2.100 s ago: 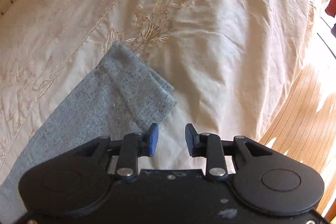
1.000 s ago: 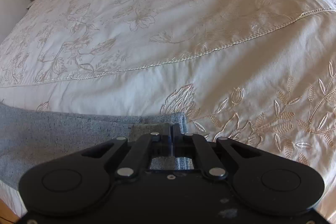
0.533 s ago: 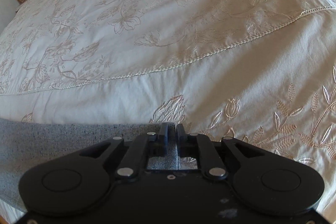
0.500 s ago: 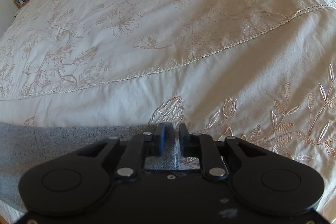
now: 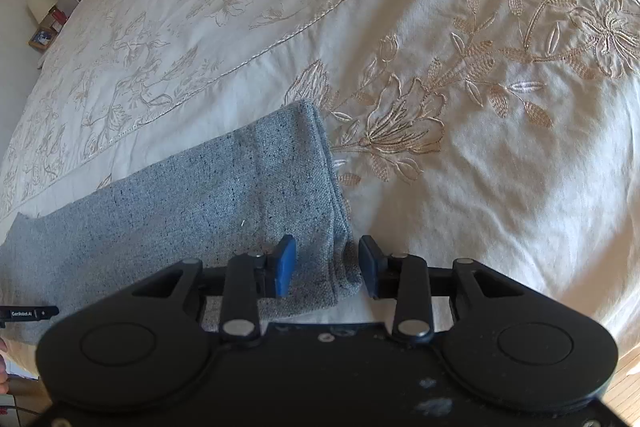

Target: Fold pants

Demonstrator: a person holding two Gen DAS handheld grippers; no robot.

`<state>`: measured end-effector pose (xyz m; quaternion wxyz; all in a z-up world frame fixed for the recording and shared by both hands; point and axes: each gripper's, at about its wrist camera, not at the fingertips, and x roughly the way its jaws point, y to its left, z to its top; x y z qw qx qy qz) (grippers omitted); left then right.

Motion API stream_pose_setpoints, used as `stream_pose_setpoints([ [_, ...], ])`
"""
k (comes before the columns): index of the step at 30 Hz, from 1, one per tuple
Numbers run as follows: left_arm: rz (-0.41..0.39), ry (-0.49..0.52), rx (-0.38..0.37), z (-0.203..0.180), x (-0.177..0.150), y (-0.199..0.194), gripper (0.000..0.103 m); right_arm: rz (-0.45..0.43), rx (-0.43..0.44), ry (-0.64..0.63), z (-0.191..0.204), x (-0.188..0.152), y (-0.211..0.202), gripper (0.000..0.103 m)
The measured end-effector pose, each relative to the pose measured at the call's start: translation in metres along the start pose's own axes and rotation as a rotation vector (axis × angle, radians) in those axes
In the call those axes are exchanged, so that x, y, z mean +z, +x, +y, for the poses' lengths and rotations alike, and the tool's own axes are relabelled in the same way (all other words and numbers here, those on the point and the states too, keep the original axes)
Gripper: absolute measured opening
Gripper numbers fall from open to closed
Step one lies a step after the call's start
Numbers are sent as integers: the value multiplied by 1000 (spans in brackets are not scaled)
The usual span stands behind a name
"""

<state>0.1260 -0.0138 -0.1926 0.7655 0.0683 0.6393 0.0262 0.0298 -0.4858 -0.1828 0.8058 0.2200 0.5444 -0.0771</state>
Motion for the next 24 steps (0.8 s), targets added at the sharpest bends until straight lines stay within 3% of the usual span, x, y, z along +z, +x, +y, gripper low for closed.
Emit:
stream_pose_setpoints([
  [6, -12, -49, -27, 7, 0, -14, 46, 17, 54, 26, -7, 5, 26, 41],
  [13, -27, -4, -78, -25, 7, -26, 46, 32, 159, 154, -26, 4, 34, 44],
  [15, -30, 10, -98, -37, 9, -26, 46, 33, 155, 122, -23, 2, 30, 30],
  [16, -30, 17, -106, -42, 14, -25, 46, 25, 152, 103, -24, 1, 24, 13],
  [24, -76, 89, -122, -87, 52, -13, 46, -65, 142, 27, 10, 11, -19, 11],
])
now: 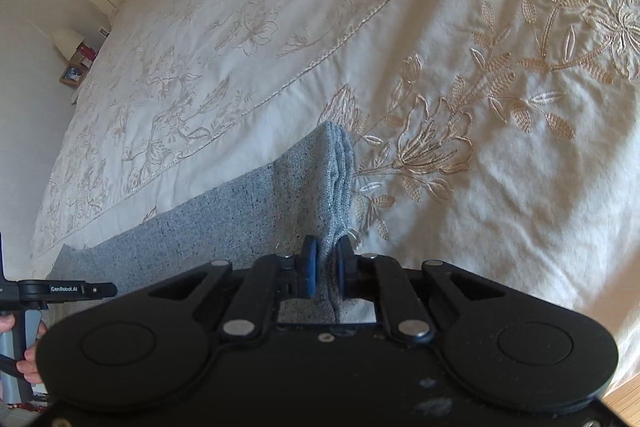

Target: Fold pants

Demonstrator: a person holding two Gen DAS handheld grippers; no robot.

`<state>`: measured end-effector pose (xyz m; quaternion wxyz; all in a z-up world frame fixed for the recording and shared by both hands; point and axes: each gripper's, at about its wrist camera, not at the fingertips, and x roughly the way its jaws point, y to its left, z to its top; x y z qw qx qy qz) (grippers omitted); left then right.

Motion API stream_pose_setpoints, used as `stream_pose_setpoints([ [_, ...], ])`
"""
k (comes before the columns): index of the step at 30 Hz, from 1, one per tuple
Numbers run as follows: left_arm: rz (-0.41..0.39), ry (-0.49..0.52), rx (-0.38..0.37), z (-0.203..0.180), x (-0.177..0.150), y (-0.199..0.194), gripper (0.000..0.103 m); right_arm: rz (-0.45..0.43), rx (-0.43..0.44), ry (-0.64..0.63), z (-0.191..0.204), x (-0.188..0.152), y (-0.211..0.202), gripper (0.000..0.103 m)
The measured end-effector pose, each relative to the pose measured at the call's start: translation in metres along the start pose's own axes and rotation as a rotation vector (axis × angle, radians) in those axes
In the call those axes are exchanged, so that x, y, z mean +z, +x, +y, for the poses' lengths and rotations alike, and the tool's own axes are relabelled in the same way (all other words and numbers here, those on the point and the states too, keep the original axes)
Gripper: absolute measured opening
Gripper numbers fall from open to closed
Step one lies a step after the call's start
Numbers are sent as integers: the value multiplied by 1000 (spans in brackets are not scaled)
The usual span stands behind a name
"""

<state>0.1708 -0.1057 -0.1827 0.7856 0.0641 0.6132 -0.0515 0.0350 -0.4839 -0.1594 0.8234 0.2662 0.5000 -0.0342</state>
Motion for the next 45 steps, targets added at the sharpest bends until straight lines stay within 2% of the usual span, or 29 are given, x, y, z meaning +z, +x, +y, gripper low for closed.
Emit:
stream_pose_setpoints([
  [3, 6, 15, 12, -11, 19, 17, 46, -15, -1, -28, 13, 4, -9, 10],
  [6, 55, 37, 53, -20, 31, 40, 45, -25, 0, -20, 17, 6, -15, 10],
  [9, 45, 60, 68, -25, 34, 35, 44, -31, 5, -20, 20, 8, -17, 10],
  [15, -6, -9, -36, -7, 3, -6, 44, -41, 4, -11, 17, 5, -29, 10],
  [20, 40, 46, -69, -18, -33, -4, 44, -39, 0, -15, 18, 5, -29, 10],
  [24, 71, 81, -35, -33, -38, 22, 44, -46, -3, -23, 25, 5, -32, 10],
  [27, 88, 64, -40, -34, -31, 20, 42, -59, -7, -38, 32, 5, -35, 9],
  [29, 42, 60, -67, -30, -31, 4, 42, -72, -11, -41, 37, 5, -38, 9],
  [31, -25, 72, -51, -27, -31, -9, 42, -85, -22, -45, 43, 5, -42, 9],
  [33, -16, 86, -57, -23, -31, -6, 42, -97, -29, -50, 50, 5, -46, 9],
  [35, 99, 150, -112, -25, -30, 17, 42, -114, -39, -63, 64, 3, -52, 9],
  [36, 94, 187, -119, -26, -31, 21, 42, -121, -45, -70, 72, 3, -55, 9],
  [37, 69, 179, -130, -21, -30, 17, 42, -128, -49, -78, 81, 2, -59, 9],
  [42, 48, -18, -229, 42, -10, -9, 42, -176, -29, -162, 155, -8, -79, 8],
  [45, 46, -59, -238, 90, -3, -18, 42, -200, 8, -251, 217, -19, -87, 8],
])
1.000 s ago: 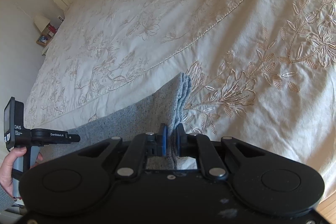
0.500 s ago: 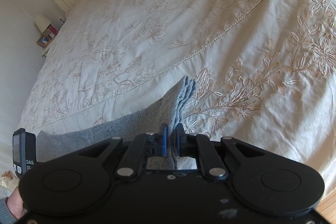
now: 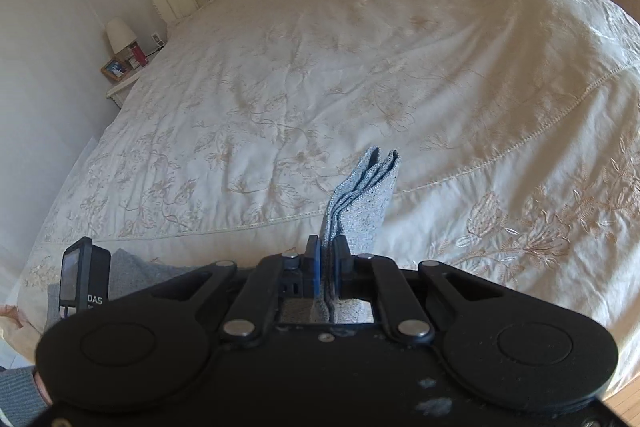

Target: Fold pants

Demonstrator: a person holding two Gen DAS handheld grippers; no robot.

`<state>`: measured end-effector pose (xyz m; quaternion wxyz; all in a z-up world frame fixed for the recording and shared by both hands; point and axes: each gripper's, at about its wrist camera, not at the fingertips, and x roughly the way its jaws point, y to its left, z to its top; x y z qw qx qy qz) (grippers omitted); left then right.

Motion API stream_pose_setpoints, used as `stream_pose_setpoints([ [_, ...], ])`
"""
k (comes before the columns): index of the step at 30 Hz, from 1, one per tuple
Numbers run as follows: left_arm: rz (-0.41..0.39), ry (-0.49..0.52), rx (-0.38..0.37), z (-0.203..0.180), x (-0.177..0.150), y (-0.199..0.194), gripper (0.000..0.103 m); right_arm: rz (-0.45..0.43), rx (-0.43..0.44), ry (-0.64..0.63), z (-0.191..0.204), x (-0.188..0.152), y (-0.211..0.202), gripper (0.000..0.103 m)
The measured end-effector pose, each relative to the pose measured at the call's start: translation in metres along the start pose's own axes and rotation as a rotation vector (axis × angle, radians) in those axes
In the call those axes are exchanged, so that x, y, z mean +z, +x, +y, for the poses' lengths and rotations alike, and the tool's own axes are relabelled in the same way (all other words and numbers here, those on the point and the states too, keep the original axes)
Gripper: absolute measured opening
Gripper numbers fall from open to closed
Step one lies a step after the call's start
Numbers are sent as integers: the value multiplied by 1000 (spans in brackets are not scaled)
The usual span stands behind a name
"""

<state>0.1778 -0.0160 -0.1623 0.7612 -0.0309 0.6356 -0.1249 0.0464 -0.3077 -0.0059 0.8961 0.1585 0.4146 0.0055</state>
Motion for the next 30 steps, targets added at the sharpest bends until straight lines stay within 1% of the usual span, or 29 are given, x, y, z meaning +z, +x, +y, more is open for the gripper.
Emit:
stream_pose_setpoints([
  [3, -33, -12, 33, 48, 6, -21, 42, -15, 86, -38, 71, -2, 4, 6],
  [5, -48, -27, 62, 84, 6, -31, 42, -9, 148, -61, 114, -10, 15, 2],
  [6, -51, -36, 77, 103, 6, -35, 42, 4, 183, -72, 139, -17, 26, 2],
  [8, -52, -56, 107, 136, 5, -41, 42, 49, 217, -100, 179, -33, 53, 2],
  [10, -40, -77, 132, 166, 2, -45, 42, 119, 248, -106, 216, -59, 88, 2],
  [11, -30, -86, 143, 177, 0, -44, 42, 144, 267, -107, 228, -71, 100, 2],
  [12, -21, -95, 146, 189, -3, -45, 42, 170, 273, -112, 240, -86, 112, 2],
  [13, -13, -98, 143, 198, -4, -45, 42, 190, 261, -116, 248, -96, 120, 3],
  [14, -8, -96, 137, 203, -4, -45, 42, 205, 246, -118, 254, -104, 124, 7],
  [16, -8, -86, 111, 208, -6, -48, 43, 218, 194, -118, 256, -116, 126, 10],
  [17, -11, -75, 96, 205, -4, -48, 45, 220, 160, -111, 251, -121, 124, 10],
  [18, -16, -56, 80, 199, -2, -49, 49, 219, 120, -102, 242, -123, 121, 10],
  [19, -22, -30, 62, 190, 3, -48, 52, 216, 83, -98, 233, -124, 117, 15],
  [20, -28, 3, 42, 179, 7, -47, 52, 213, 47, -96, 224, -124, 114, 20],
  [23, -29, 110, -23, 137, 19, -41, 53, 203, -77, -77, 188, -124, 104, 20],
  [25, -18, 164, -79, 105, 19, -35, 58, 198, -134, -64, 166, -122, 98, 20],
  [27, -12, 195, -114, 76, 22, -24, 60, 188, -167, -55, 146, -121, 90, 20],
  [30, -3, 208, -139, 43, 28, -9, 61, 186, -183, -26, 123, -119, 83, 20],
])
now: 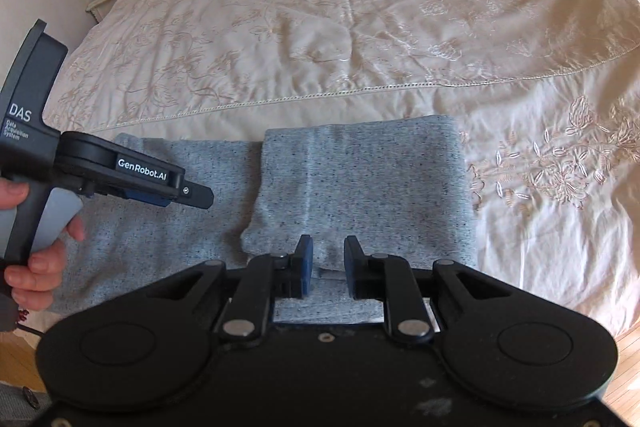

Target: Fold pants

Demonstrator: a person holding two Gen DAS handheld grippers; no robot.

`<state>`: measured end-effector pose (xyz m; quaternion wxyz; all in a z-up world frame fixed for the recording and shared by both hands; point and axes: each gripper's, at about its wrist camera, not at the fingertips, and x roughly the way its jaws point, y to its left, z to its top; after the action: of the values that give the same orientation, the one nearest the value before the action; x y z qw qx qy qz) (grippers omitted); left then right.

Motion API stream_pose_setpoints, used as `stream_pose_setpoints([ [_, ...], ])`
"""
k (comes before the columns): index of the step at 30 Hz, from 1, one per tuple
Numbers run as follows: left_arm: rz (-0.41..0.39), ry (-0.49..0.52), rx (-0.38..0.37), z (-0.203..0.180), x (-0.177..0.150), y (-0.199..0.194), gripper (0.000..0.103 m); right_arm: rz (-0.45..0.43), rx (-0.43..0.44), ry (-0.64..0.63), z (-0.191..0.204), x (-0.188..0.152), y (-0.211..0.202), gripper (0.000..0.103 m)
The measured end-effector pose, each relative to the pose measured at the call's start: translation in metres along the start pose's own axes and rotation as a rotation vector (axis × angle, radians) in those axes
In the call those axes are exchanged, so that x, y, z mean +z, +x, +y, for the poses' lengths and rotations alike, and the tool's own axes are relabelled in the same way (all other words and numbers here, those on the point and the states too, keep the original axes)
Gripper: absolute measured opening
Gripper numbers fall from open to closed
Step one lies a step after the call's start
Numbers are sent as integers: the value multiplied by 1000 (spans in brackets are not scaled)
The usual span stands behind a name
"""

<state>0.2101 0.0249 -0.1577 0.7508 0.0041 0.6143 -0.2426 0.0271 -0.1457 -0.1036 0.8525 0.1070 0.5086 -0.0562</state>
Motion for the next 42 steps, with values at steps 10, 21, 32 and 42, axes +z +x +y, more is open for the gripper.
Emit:
stream_pose_setpoints([
  [10, 30, -41, 32, -35, 19, 52, 88, 5, 51, -15, -55, 1, -7, 20],
  [21, -29, -106, 13, -52, 10, 3, 21, 15, 70, 29, -92, 3, 0, 20],
  [32, 28, -213, 193, 19, -9, -25, 20, 38, 86, 30, -90, 4, 19, 20],
  [42, 48, -215, 218, 42, -16, 10, 26, 42, 189, -104, -47, 36, 61, 20],
])
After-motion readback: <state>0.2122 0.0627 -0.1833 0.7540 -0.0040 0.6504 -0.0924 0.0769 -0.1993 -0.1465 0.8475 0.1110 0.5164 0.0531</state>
